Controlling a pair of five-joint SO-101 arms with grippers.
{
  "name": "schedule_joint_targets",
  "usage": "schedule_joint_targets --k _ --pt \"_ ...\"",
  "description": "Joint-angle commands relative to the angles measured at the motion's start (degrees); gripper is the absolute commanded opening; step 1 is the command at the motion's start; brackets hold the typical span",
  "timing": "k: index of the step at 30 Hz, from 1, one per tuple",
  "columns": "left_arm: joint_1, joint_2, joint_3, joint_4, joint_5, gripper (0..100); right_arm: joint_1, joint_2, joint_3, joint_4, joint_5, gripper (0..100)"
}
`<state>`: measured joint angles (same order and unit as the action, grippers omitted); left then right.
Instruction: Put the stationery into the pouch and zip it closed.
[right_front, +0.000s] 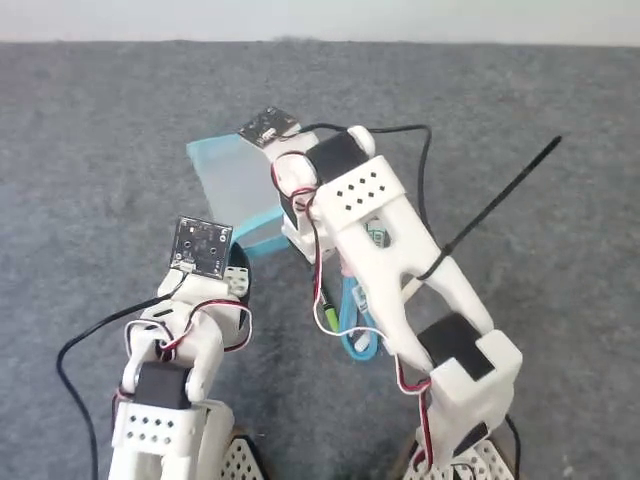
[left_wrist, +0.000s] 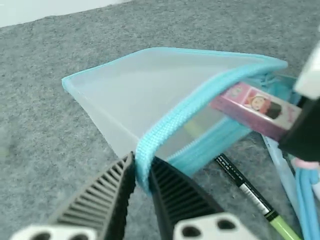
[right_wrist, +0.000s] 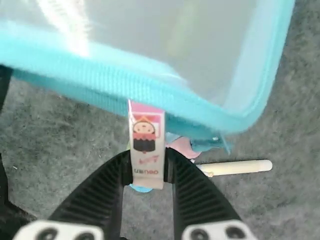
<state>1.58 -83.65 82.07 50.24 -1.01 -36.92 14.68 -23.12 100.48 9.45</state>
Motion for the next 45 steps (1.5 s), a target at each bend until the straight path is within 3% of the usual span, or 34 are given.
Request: schedule_joint_targets --k 1,13,22,28,34,45 --pt "1.76 -0.88 -0.4 0.62 -1.05 1 0.75 0.31 -5.98 -0.57 -1.14 0.9" --pt "1.32 -0.88 -0.48 0.53 -1.14 1 0.13 0.66 -10.81 2.59 0.79 0.9" --pt "1.85 -0.88 -0.4 1.41 -3.08 1 0.4 0.75 -11.16 -0.22 -4.22 0.9" --pt "5.54 -0.88 0.48 1.76 -4.48 1 1.89 2.07 -10.73 1.8 -1.85 0.9" --pt "5.27 -0.88 0.48 1.76 -4.75 1 6.9 7.52 -10.73 2.51 -0.44 0.7" --pt "1.76 -0.97 0.13 0.35 -2.37 1 5.32 10.68 -11.16 2.24 0.44 0.9"
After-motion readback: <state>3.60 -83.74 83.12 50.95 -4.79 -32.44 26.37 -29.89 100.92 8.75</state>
